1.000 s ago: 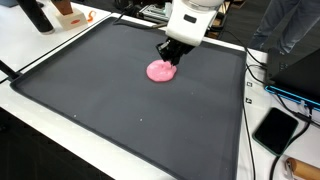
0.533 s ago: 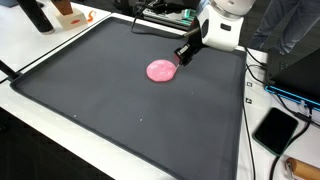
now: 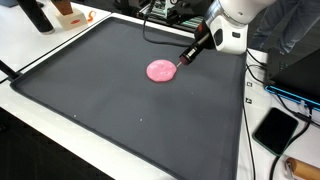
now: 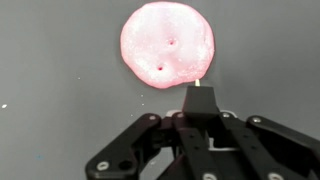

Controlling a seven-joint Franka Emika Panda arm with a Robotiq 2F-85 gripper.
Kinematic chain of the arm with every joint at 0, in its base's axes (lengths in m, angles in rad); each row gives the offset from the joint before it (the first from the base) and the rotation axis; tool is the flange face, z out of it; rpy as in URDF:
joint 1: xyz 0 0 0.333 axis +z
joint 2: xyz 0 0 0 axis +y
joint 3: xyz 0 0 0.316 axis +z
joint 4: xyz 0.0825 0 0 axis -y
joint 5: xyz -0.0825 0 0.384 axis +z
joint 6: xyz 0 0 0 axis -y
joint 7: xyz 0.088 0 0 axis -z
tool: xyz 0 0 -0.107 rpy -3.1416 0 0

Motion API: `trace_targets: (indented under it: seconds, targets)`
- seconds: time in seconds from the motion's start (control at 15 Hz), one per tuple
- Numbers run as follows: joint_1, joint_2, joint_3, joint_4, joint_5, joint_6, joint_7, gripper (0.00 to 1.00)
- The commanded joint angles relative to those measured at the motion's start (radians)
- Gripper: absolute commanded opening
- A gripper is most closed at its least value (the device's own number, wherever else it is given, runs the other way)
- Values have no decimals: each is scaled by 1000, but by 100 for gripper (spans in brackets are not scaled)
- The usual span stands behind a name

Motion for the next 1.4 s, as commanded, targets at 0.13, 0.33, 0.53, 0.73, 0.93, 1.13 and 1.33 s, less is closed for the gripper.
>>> trace_targets:
  seconds: [0.13, 0.33, 0.53, 0.73, 0.93, 1.13, 1.33]
  targets:
    - [6, -41, 11, -70, -42, -5, -58, 4]
    - [7, -40, 15, -75, -38, -17, -89, 4]
    - [8, -38, 17, -78, -38, -30, -115, 4]
    - [9, -34, 17, -75, -36, -47, -131, 4]
    - [2, -29, 18, -63, -18, -59, -144, 4]
    - [-19, -23, 18, -43, 20, -75, -156, 4]
    - [-50, -27, 19, -20, 72, -107, -183, 4]
